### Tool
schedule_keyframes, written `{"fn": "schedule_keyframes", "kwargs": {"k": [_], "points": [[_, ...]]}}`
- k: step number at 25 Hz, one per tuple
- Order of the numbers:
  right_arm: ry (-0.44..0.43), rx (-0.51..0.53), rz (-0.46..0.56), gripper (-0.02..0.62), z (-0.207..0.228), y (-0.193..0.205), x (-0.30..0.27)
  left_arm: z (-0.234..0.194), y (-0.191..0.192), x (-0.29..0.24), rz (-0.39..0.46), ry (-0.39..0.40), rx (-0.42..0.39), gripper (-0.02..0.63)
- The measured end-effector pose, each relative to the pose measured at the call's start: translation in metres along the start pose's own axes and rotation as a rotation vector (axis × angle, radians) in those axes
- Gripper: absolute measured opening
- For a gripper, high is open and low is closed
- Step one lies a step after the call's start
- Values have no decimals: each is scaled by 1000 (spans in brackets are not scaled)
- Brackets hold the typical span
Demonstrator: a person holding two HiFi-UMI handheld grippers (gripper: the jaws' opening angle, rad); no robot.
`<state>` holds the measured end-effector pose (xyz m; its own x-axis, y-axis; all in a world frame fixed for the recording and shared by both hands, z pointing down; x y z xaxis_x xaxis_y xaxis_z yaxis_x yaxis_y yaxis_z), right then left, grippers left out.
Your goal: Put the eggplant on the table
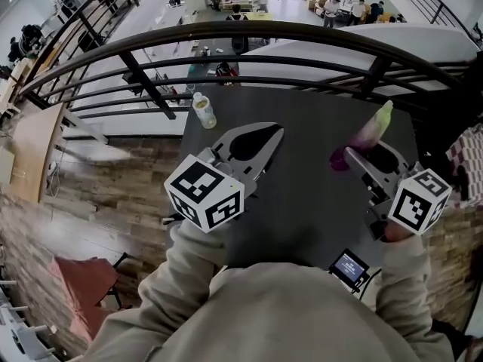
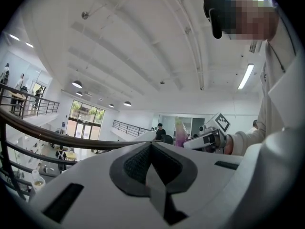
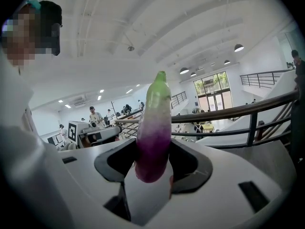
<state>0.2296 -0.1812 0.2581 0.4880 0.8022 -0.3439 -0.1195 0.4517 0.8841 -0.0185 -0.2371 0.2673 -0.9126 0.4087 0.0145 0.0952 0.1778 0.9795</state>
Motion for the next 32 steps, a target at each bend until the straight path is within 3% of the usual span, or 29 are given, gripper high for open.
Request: {"fn": "schedule_keyframes", "kwargs": {"k": [20,32], "points": [[-16,-19,-55,229,6,16,-10,4,31,-8,-55,16,65,2],[-35,-30,-131,229,9,36,-28,-6,64,0,-83,-20,127,3]]}}
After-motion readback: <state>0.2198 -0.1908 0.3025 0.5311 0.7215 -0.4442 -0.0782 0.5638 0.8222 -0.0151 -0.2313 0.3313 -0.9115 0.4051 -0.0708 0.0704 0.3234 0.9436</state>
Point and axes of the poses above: the fingertips, and each gripper's own axes: x backward along the fingers, z to its right, y out of its underside, the point moved 8 cm from there along x, backward along the fingers, and after that the axes turned 4 degrees about y, right-handed, at the moved point
